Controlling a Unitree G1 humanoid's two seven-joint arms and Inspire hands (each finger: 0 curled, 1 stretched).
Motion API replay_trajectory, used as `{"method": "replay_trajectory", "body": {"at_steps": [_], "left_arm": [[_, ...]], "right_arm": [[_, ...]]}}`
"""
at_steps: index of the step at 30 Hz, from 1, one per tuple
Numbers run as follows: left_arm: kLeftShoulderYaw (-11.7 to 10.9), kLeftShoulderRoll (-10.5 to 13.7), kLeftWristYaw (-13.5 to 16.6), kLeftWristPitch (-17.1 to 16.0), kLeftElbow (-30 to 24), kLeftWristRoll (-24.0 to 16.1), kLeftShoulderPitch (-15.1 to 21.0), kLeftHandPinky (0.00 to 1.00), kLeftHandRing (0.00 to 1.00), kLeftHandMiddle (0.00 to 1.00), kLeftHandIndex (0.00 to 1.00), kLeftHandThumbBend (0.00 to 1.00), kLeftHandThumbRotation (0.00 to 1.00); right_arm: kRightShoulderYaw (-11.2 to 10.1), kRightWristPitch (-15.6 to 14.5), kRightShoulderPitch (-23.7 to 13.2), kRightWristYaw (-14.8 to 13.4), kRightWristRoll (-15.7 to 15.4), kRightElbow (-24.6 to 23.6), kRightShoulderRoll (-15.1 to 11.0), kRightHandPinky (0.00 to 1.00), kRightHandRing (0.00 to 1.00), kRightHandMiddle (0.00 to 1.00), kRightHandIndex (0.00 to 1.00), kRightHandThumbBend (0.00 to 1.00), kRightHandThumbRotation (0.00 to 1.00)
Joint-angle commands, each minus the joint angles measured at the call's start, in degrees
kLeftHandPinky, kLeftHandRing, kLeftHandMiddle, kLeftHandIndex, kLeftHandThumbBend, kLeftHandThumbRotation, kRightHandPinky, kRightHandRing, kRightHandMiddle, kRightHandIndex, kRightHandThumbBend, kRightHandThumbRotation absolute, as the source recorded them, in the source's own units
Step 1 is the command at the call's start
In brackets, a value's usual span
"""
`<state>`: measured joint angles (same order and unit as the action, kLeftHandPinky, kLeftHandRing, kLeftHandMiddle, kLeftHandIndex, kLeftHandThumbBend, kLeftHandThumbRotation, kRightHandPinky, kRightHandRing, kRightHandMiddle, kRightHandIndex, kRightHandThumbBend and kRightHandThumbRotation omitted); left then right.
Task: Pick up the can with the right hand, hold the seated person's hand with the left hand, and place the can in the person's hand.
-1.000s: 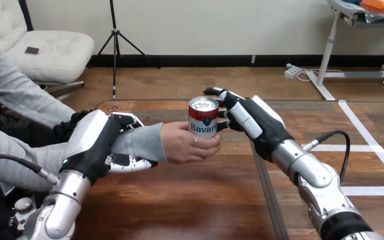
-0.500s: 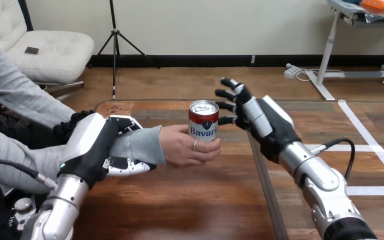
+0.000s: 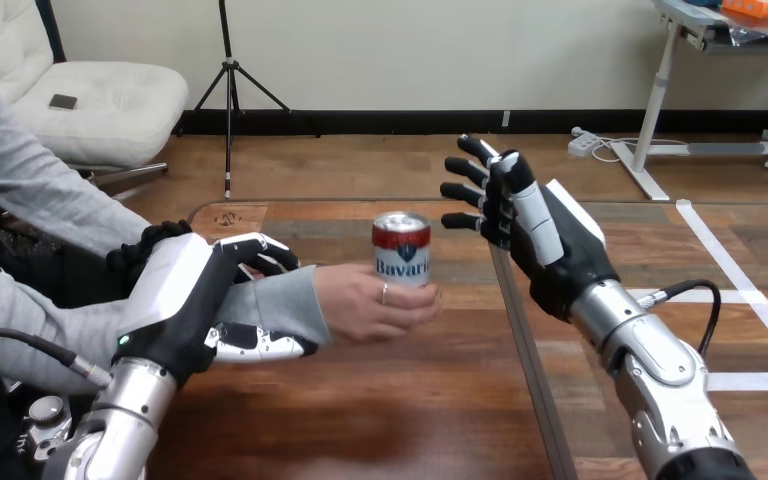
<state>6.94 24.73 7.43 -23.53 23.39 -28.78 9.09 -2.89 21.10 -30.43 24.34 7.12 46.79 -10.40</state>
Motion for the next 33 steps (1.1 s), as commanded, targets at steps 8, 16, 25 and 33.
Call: {"method": "replay_trajectory", "body": {"at_steps": [8, 16, 25, 33], "left_arm": [[-1.7, 0.5, -1.7, 0.3, -8.6, 2.0, -0.3, 0.57, 0.70, 0.76, 0.79, 0.88, 0.71], [-2.3, 0.0, -2.5, 0.5, -11.2, 3.5, -2.3, 0.58, 0.72, 0.78, 0.81, 0.86, 0.80], [-2.9, -0.5, -2.6, -2.2, -11.8, 6.8, -4.0, 0.56, 0.72, 0.78, 0.81, 0.83, 0.84], [-3.3, -0.5, -3.1, -2.5, -14.5, 7.5, -6.6, 0.56, 0.72, 0.78, 0.81, 0.79, 0.82]], "right_arm": [[-1.8, -1.3, 3.0, 1.4, 4.0, -8.9, 0.7, 0.78, 0.90, 0.93, 0.97, 1.00, 1.00], [-2.2, -1.2, 6.1, 2.5, 6.3, -12.7, 0.7, 0.78, 0.90, 0.93, 0.97, 1.00, 1.00], [-2.9, -1.2, 10.2, 3.2, 9.2, -17.3, 1.5, 0.78, 0.90, 0.92, 0.96, 1.00, 1.00], [-3.5, -1.9, 14.7, 3.8, 11.6, -21.8, 2.5, 0.78, 0.90, 0.91, 0.94, 1.00, 1.00]]}}
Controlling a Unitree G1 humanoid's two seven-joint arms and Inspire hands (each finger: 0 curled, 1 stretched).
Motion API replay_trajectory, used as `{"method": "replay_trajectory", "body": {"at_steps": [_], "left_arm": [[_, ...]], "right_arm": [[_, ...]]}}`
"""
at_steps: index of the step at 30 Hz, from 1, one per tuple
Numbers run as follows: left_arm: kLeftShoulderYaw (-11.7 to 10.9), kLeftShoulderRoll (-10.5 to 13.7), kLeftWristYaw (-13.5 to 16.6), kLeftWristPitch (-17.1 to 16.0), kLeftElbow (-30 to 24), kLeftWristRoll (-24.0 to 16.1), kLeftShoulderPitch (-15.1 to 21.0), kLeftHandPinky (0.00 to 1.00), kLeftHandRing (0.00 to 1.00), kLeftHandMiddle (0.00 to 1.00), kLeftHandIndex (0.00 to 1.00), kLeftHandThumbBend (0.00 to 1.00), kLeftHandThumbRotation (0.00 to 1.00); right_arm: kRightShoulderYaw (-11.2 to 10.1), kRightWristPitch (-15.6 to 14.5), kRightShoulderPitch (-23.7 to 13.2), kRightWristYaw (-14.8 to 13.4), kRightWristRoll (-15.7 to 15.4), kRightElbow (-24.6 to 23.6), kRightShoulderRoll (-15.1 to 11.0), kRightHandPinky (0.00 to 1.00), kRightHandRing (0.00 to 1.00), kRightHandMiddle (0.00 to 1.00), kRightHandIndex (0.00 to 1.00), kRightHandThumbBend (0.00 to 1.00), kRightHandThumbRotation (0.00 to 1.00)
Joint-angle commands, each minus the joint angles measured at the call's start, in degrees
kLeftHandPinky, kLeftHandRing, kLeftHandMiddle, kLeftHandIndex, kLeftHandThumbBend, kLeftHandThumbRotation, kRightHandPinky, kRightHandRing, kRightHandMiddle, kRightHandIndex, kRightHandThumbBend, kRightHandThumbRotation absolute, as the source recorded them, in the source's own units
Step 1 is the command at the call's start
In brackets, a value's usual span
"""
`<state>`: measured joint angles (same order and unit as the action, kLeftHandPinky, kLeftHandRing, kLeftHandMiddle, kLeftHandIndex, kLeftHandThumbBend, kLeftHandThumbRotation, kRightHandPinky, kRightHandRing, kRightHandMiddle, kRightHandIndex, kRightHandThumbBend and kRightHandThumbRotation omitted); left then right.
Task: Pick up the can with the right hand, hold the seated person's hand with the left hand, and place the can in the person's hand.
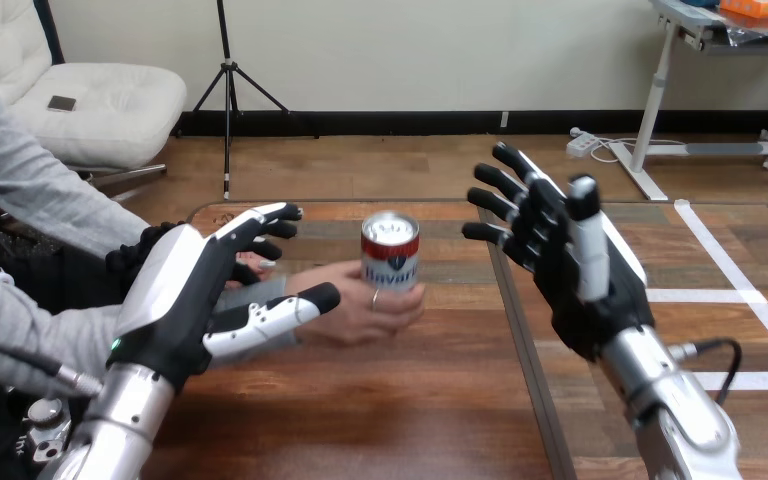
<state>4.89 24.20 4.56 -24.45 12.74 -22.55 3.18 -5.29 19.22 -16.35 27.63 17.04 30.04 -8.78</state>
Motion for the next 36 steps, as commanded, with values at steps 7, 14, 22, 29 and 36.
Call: {"method": "replay_trajectory", "body": {"at_steps": [7, 14, 22, 29, 36], "left_arm": [[-1.7, -1.0, -0.6, -2.1, -5.7, 3.3, -2.8, 0.56, 0.72, 0.78, 0.81, 0.76, 0.80], [-2.1, -2.3, -1.9, -4.5, -6.0, 7.8, -4.6, 0.56, 0.73, 0.78, 0.81, 0.72, 0.76], [-2.4, -4.2, -3.5, -8.1, -5.2, 13.0, -6.3, 0.57, 0.74, 0.78, 0.80, 0.64, 0.72], [-2.8, -6.1, -4.2, -9.9, -5.8, 15.6, -8.7, 0.61, 0.77, 0.80, 0.81, 0.58, 0.72], [-2.7, -8.2, -5.3, -12.5, -6.2, 19.2, -11.2, 0.63, 0.79, 0.81, 0.81, 0.59, 0.74]], "right_arm": [[-1.0, 0.0, 4.3, -0.2, 2.8, -8.5, 1.9, 0.78, 0.88, 0.90, 0.92, 1.00, 1.00], [-0.5, 1.6, 8.1, -0.4, 3.0, -11.3, 3.3, 0.78, 0.88, 0.89, 0.92, 1.00, 1.00], [-0.2, 1.7, 11.4, -0.5, 3.3, -13.7, 4.8, 0.78, 0.87, 0.89, 0.91, 1.00, 1.00], [0.0, 2.1, 14.0, -1.0, 3.0, -15.2, 6.2, 0.78, 0.86, 0.88, 0.89, 1.00, 1.00], [0.1, 3.3, 15.6, 0.0, 3.3, -15.4, 7.2, 0.78, 0.85, 0.87, 0.89, 1.00, 1.00]]}}
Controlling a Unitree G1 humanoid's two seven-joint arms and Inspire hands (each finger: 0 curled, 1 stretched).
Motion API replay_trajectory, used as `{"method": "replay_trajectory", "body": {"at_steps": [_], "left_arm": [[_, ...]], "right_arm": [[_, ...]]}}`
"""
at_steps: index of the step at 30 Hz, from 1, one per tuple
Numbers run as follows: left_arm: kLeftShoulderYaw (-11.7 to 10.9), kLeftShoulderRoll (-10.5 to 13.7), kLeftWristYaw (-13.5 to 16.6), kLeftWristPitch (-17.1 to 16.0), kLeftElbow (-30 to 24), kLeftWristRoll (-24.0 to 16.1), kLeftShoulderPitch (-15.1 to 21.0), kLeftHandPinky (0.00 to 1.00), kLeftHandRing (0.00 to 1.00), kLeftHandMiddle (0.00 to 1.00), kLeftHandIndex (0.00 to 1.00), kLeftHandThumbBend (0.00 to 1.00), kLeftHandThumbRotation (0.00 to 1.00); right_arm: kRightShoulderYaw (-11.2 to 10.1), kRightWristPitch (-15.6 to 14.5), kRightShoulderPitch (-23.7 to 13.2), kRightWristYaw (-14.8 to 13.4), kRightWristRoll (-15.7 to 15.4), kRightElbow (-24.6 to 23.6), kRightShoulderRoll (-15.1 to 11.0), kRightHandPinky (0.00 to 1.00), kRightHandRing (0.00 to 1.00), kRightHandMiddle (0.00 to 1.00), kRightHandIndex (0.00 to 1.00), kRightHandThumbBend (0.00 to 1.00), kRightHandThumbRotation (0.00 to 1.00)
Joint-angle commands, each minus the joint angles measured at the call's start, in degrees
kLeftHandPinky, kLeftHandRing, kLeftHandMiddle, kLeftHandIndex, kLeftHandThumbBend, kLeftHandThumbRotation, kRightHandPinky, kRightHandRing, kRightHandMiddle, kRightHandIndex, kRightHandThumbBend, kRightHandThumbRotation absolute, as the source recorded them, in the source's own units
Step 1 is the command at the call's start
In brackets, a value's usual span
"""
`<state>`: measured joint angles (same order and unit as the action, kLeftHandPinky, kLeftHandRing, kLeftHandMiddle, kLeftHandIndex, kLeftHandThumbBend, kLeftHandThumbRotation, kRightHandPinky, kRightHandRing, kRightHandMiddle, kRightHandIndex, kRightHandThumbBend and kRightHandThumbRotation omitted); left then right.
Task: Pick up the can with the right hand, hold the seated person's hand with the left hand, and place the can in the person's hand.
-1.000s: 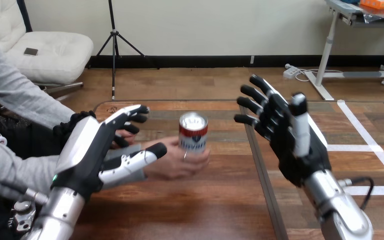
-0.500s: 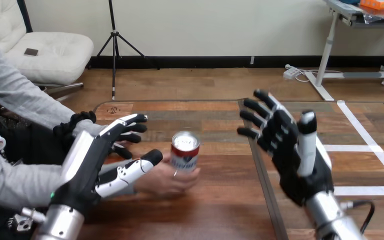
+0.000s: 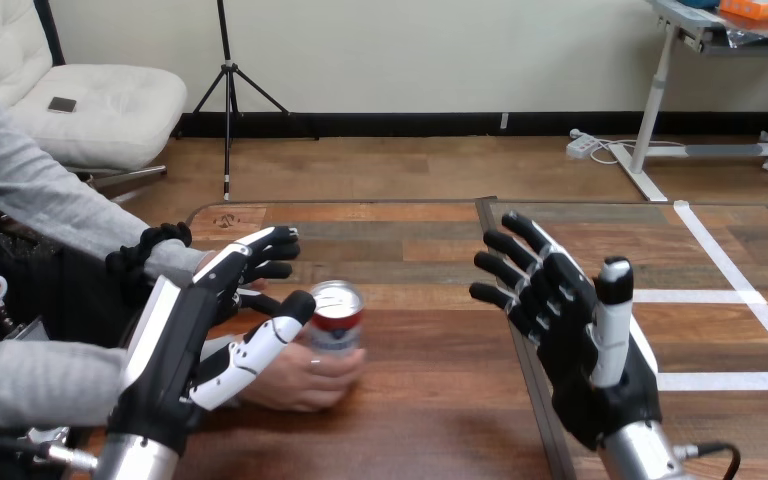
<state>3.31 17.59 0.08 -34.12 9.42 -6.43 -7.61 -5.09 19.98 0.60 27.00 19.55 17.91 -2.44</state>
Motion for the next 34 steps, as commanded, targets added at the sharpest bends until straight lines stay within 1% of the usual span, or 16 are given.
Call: {"method": "replay_trajectory", "body": {"at_steps": [1, 2, 4, 6, 8, 10, 13, 16, 17, 19, 22, 26, 27, 31, 34], "left_arm": [[-1.1, -1.8, -1.1, -3.2, -2.8, 3.6, -0.5, 0.63, 0.79, 0.81, 0.81, 0.60, 0.75], [-0.8, -2.1, -2.1, -4.7, -2.3, 5.3, -0.8, 0.63, 0.80, 0.81, 0.81, 0.60, 0.75], [-0.6, -2.6, -3.3, -6.4, -1.7, 7.2, -1.0, 0.62, 0.80, 0.81, 0.82, 0.58, 0.76], [-0.2, -3.1, -5.1, -7.0, -1.7, 9.8, -1.8, 0.62, 0.80, 0.81, 0.82, 0.57, 0.76], [0.0, -3.5, -6.3, -7.4, -1.9, 11.1, -2.5, 0.61, 0.80, 0.82, 0.83, 0.56, 0.77], [-0.1, -3.7, -7.0, -7.6, -2.1, 11.6, -3.0, 0.59, 0.80, 0.81, 0.84, 0.58, 0.81], [-0.1, -4.2, -7.9, -8.6, -2.3, 12.1, -4.1, 0.58, 0.80, 0.81, 0.84, 0.58, 0.83], [-0.1, -4.9, -8.3, -7.3, -3.8, 12.6, -5.5, 0.58, 0.80, 0.81, 0.85, 0.59, 0.85], [-0.1, -5.2, -8.6, -7.4, -3.9, 13.0, -5.8, 0.58, 0.80, 0.81, 0.85, 0.59, 0.86], [-0.1, -5.5, -9.2, -7.7, -3.9, 13.5, -6.2, 0.60, 0.83, 0.83, 0.86, 0.58, 0.87], [-0.3, -6.6, -9.1, -8.0, -4.2, 13.5, -6.7, 0.61, 0.84, 0.84, 0.87, 0.57, 0.87], [-0.4, -7.3, -9.6, -8.2, -4.4, 14.0, -7.2, 0.64, 0.85, 0.85, 0.88, 0.56, 0.87], [-0.5, -7.5, -9.7, -8.2, -4.4, 14.2, -7.3, 0.67, 0.86, 0.86, 0.89, 0.54, 0.87], [-0.6, -8.1, -10.1, -7.8, -4.7, 14.6, -7.5, 0.72, 0.87, 0.88, 0.91, 0.53, 0.86], [-0.7, -8.4, -10.8, -8.6, -3.8, 15.0, -7.0, 0.75, 0.88, 0.89, 0.93, 0.52, 0.85]], "right_arm": [[-0.1, 2.7, -1.3, 0.7, 0.9, -3.3, 1.0, 0.78, 0.85, 0.87, 0.88, 1.00, 1.00], [0.0, 3.0, -0.9, 0.8, 0.8, -3.4, 1.1, 0.78, 0.85, 0.87, 0.88, 1.00, 1.00], [0.1, 3.2, -0.6, 0.8, 0.6, -3.6, 1.2, 0.80, 0.85, 0.87, 0.88, 1.00, 1.00], [0.3, 3.5, -0.1, 0.9, 0.4, -3.6, 1.3, 0.82, 0.86, 0.88, 0.88, 1.00, 1.00], [0.5, 3.9, 0.3, 1.0, 0.3, -3.6, 1.5, 0.84, 0.87, 0.88, 0.88, 1.00, 1.00], [0.6, 4.1, 0.6, 0.9, 0.2, -3.6, 1.6, 0.87, 0.88, 0.88, 0.87, 1.00, 1.00], [0.9, 4.7, 1.2, 1.3, 0.0, -3.5, 1.4, 0.88, 0.89, 0.88, 0.87, 1.00, 1.00], [1.2, 5.1, 1.6, 1.8, -0.1, -3.4, 1.2, 0.89, 0.90, 0.89, 0.88, 1.00, 1.00], [1.3, 5.3, 1.8, 1.8, -0.3, -3.4, 1.1, 0.89, 0.90, 0.89, 0.88, 1.00, 1.00], [1.3, 5.6, 2.0, 1.8, -0.5, -3.4, 1.1, 0.89, 0.89, 0.89, 0.88, 1.00, 1.00], [1.4, 7.3, 2.2, 1.4, -1.9, -3.0, 0.9, 0.88, 0.89, 0.89, 0.88, 1.00, 1.00], [1.4, 8.9, 2.4, 1.7, -2.1, -2.3, 1.2, 0.87, 0.88, 0.88, 0.87, 0.99, 1.00], [1.5, 9.2, 2.4, 1.7, -2.1, -2.2, 1.2, 0.87, 0.87, 0.87, 0.87, 0.98, 1.00], [1.7, 10.1, 2.6, 2.1, -2.2, -1.9, 1.2, 0.86, 0.87, 0.87, 0.86, 0.97, 1.00], [2.0, 10.4, 3.1, 1.7, -2.7, -2.3, 1.1, 0.85, 0.86, 0.86, 0.86, 0.97, 1.00]]}}
